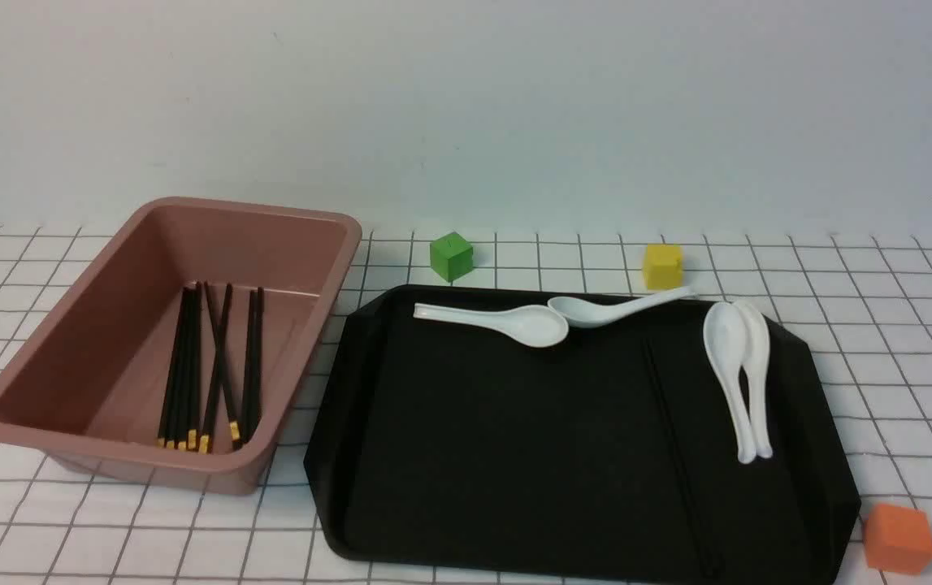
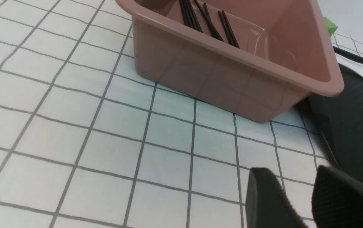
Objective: On white black tablecloth take chopsticks from black tray and put them in box.
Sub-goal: 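Reach over to the black tray and grasp a pair of chopsticks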
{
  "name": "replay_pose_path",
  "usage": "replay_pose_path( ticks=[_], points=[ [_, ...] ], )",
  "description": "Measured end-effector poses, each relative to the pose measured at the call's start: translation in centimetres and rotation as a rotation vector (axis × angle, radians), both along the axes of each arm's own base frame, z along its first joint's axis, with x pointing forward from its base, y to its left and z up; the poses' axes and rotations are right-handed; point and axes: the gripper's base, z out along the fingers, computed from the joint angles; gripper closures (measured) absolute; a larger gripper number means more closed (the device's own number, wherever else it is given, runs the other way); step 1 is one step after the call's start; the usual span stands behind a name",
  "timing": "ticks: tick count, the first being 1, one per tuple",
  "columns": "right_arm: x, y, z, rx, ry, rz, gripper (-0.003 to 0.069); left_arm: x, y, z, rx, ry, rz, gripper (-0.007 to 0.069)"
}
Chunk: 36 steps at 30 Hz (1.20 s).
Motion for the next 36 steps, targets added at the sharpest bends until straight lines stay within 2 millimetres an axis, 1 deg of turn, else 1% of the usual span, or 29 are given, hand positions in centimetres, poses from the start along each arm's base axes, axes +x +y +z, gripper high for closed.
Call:
replay_pose_path(
  ticks=[36],
  points=[
    [0.00, 0.00, 0.00, 0.001, 0.000, 0.000, 0.0511, 0.00, 0.00, 0.00, 0.000, 0.000, 0.000, 0.0386]
  ],
)
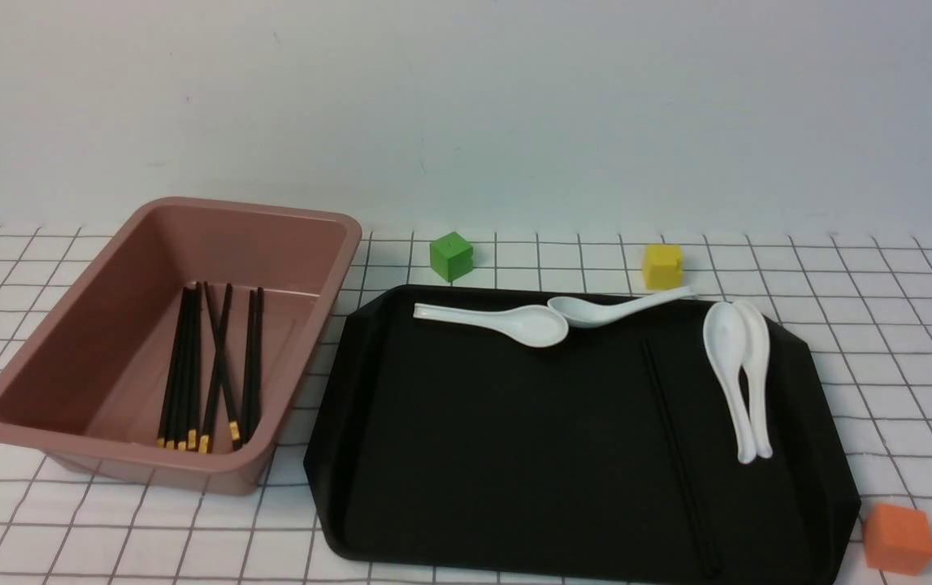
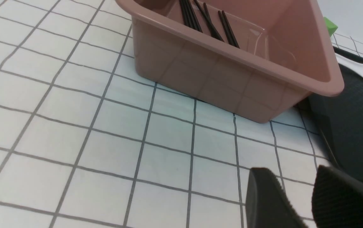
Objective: On white black tablecloth take chopsticks from black tray and put them in box.
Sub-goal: 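Reach over to the black tray and grasp a pair of chopsticks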
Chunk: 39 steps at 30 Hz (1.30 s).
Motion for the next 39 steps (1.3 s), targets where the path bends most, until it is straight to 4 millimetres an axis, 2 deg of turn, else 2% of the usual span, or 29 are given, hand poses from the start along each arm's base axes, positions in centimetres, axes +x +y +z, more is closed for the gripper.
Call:
replay_pose_path(
  ticks=[9, 14, 16, 19, 22, 25, 28, 30, 31, 33, 34, 35, 36, 38, 39],
  points=[
    [0.0, 0.1, 0.0, 0.026, 0.001, 0.000, 0.0501, 0.0, 0.0, 0.0, 0.000, 0.000, 0.000, 0.0386],
    [0.0, 0.8, 0.3, 0.423, 0.020, -0.021, 0.0497, 0.0, 0.0, 0.0, 0.000, 0.000, 0.000, 0.0386],
    [0.0, 1.2, 0.7, 0.686, 0.035, -0.035, 0.0493, 0.0, 0.0, 0.0, 0.000, 0.000, 0.000, 0.0386],
    [0.1, 1.3, 1.1, 0.817, 0.019, -0.042, 0.0491, 0.0, 0.0, 0.0, 0.000, 0.000, 0.000, 0.0386],
    [0.1, 1.3, 1.4, 0.874, 0.001, -0.044, 0.0488, 0.0, 0.0, 0.0, 0.000, 0.000, 0.000, 0.0386],
    [0.0, 1.3, 2.2, 0.845, -0.022, -0.024, 0.0489, 0.0, 0.0, 0.0, 0.000, 0.000, 0.000, 0.0386],
    [-0.1, 1.3, 6.3, 0.745, -0.105, 0.022, 0.0505, 0.0, 0.0, 0.0, 0.000, 0.000, 0.000, 0.0386],
    [0.5, 1.4, 9.5, 0.610, -0.101, 0.044, 0.0550, 0.0, 0.0, 0.0, 0.000, 0.000, 0.000, 0.0386],
    [0.8, 1.5, 10.3, 0.551, -0.081, 0.048, 0.0575, 0.0, 0.0, 0.0, 0.000, 0.000, 0.000, 0.0386],
    [2.6, 1.8, 12.1, 0.409, 0.062, 0.047, 0.0639, 0.0, 0.0, 0.0, 0.000, 0.000, 0.000, 0.0386],
    [3.4, 1.9, 12.1, 0.383, 0.120, 0.040, 0.0649, 0.0, 0.0, 0.0, 0.000, 0.000, 0.000, 0.0386],
    [5.1, 2.1, 12.0, 0.303, 0.298, 0.021, 0.0666, 0.0, 0.0, 0.0, 0.000, 0.000, 0.000, 0.0386],
    [5.9, 2.1, 11.9, 0.273, 0.355, 0.009, 0.0667, 0.0, 0.0, 0.0, 0.000, 0.000, 0.000, 0.0386],
    [9.0, 2.2, 10.7, 0.176, 0.617, -0.026, 0.0667, 0.0, 0.0, 0.0, 0.000, 0.000, 0.000, 0.0386],
    [10.0, 2.3, 10.3, 0.160, 0.683, -0.029, 0.0665, 0.0, 0.0, 0.0, 0.000, 0.000, 0.000, 0.0386]
  ],
)
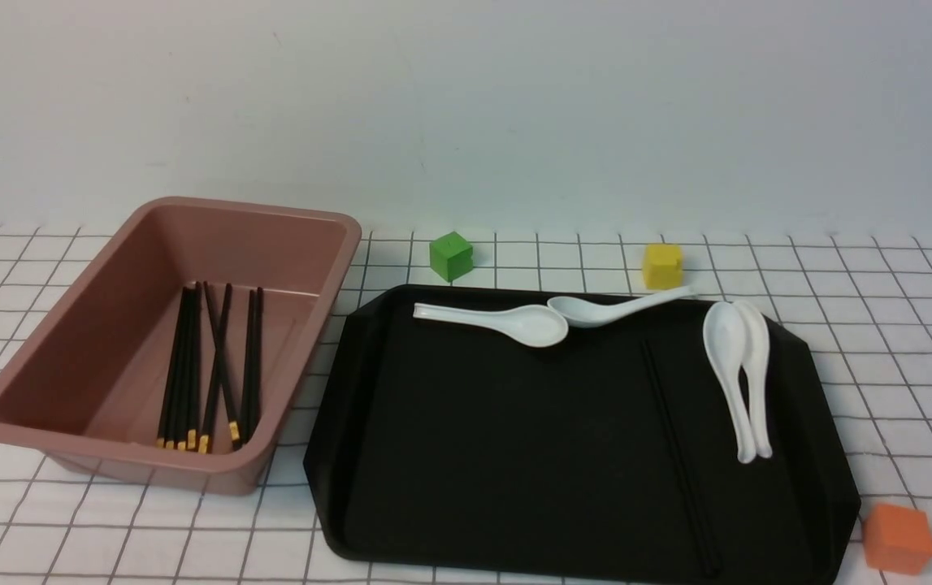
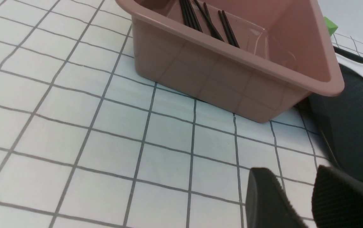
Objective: On white black tablecloth take chopsticks from black tray and put them in box.
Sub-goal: 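Reach over to the black tray and grasp a pair of chopsticks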
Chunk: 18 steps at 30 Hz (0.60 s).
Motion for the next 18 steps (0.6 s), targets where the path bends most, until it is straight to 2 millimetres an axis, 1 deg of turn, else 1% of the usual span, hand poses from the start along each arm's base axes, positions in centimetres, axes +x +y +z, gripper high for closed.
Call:
replay_pose_path(
  ticks=[1, 2, 4, 6, 7, 10, 14, 16, 18],
  points=[
    [1.0, 0.2, -0.5, -0.010, 0.053, 0.012, 0.0661, 0.0, 0.0, 0.0, 0.000, 0.000, 0.000, 0.0386],
    [2.8, 0.6, -1.4, -0.029, 0.124, 0.046, 0.0655, 0.0, 0.0, 0.0, 0.000, 0.000, 0.000, 0.0386],
    [5.1, 1.4, -2.1, -0.048, 0.181, 0.100, 0.0637, 0.0, 0.0, 0.0, 0.000, 0.000, 0.000, 0.0386],
    [7.4, 2.6, -3.2, -0.067, 0.238, 0.152, 0.0601, 0.0, 0.0, 0.0, 0.000, 0.000, 0.000, 0.0386],
    [8.0, 3.1, -3.5, -0.071, 0.254, 0.167, 0.0587, 0.0, 0.0, 0.0, 0.000, 0.000, 0.000, 0.0386],
    [11.0, 5.8, -5.5, -0.104, 0.326, 0.246, 0.0491, 0.0, 0.0, 0.0, 0.000, 0.000, 0.000, 0.0386],
    [13.8, 8.9, -7.7, -0.146, 0.388, 0.263, 0.0376, 0.0, 0.0, 0.0, 0.000, 0.000, 0.000, 0.0386],
    [14.7, 9.6, -8.5, -0.156, 0.410, 0.239, 0.0341, 0.0, 0.0, 0.0, 0.000, 0.000, 0.000, 0.0386],
    [15.2, 9.8, -9.1, -0.154, 0.419, 0.211, 0.0326, 0.0, 0.0, 0.0, 0.000, 0.000, 0.000, 0.0386]
  ],
)
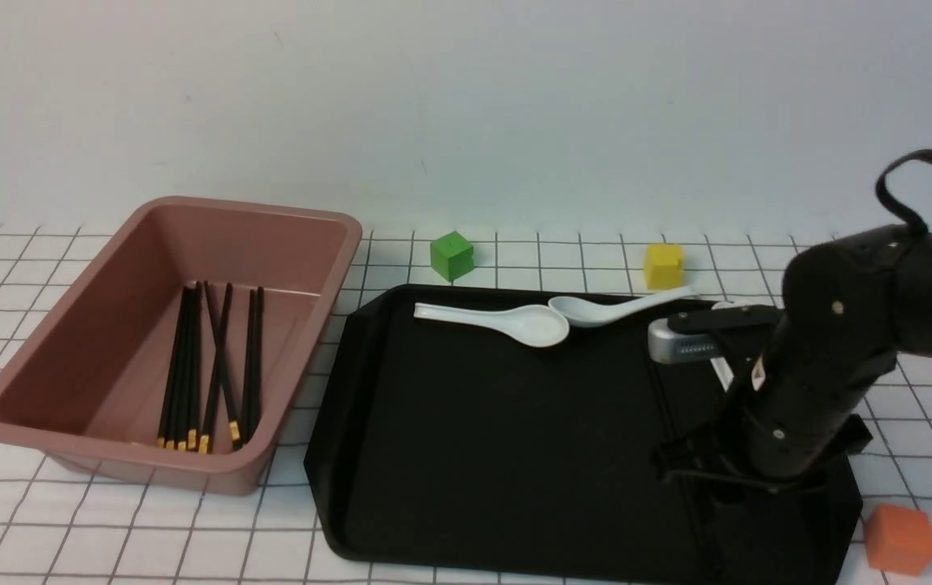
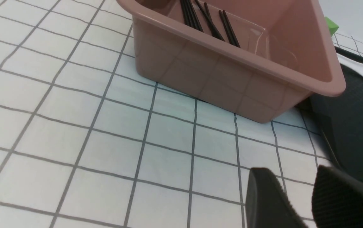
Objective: On white black tablecloth take chopsticks from black tray and put them in box.
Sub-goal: 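Reach over to the black tray and grasp a pair of chopsticks, then place the chopsticks into the pink bin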
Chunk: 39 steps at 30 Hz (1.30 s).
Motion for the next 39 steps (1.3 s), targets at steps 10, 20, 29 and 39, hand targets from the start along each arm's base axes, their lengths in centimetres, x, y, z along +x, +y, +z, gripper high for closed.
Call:
replay_pose_path(
  ticks=[10, 20, 29, 39],
  points=[
    [1.3, 0.4, -1.5, 0.029, -0.036, -0.093, 0.0319, 0.0, 0.0, 0.0, -0.001, 0.000, 0.000, 0.0386],
    [1.7, 0.6, -3.9, -0.006, 0.029, -0.092, 0.0485, 0.0, 0.0, 0.0, 0.000, 0.000, 0.000, 0.0386],
    [0.5, 0.3, -1.1, 0.017, 0.043, -0.105, 0.0549, 0.0, 0.0, 0.0, 0.000, 0.000, 0.000, 0.0386],
    [-1.7, 4.1, 13.1, 0.337, -0.212, 0.014, 0.0549, 0.0, 0.0, 0.0, 0.000, 0.000, 0.000, 0.0386]
  ],
)
